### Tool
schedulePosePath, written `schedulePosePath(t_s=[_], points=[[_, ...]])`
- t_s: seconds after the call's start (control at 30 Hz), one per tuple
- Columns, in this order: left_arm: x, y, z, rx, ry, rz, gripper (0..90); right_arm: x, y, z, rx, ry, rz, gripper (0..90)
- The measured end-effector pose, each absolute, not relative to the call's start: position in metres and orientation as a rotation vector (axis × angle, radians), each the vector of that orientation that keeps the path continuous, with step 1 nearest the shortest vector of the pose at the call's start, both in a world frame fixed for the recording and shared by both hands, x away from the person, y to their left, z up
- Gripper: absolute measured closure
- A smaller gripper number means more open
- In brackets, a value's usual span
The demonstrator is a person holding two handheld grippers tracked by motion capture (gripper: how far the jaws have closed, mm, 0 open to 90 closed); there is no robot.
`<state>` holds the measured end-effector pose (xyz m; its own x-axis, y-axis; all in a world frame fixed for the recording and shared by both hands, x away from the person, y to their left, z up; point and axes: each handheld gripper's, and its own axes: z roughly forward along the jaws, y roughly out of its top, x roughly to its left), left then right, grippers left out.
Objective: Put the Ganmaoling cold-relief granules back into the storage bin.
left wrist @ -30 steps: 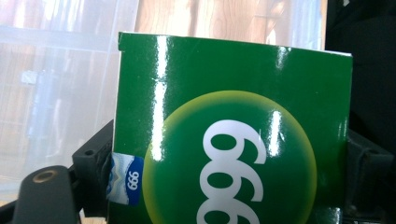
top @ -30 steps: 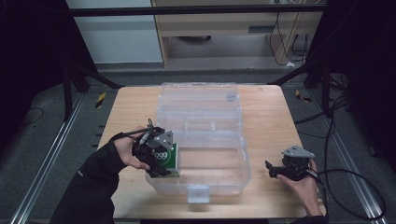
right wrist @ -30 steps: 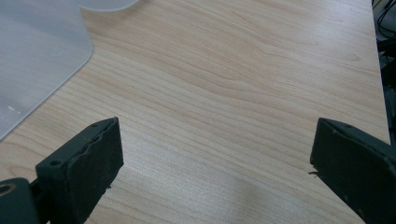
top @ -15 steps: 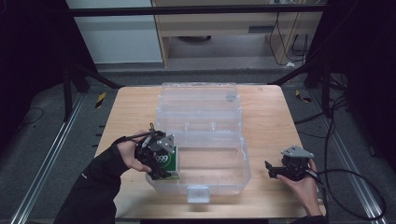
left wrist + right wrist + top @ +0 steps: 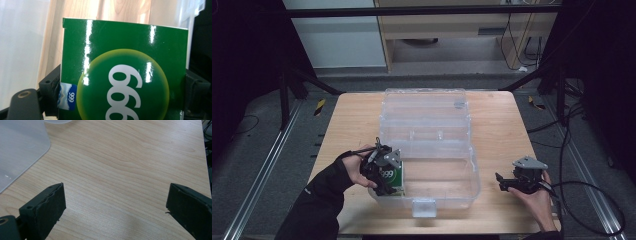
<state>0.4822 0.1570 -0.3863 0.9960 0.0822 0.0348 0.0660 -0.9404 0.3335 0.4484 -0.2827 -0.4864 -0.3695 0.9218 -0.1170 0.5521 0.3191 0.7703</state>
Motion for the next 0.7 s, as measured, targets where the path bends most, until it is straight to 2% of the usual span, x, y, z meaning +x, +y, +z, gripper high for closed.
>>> schedulePosePath(t_s=[0.7], points=[[0.482, 0.155, -0.403, 2.823, 0.091, 0.085, 12.3, 0.449, -0.282, -0.487, 1.296, 2.042, 0.864, 2.2]])
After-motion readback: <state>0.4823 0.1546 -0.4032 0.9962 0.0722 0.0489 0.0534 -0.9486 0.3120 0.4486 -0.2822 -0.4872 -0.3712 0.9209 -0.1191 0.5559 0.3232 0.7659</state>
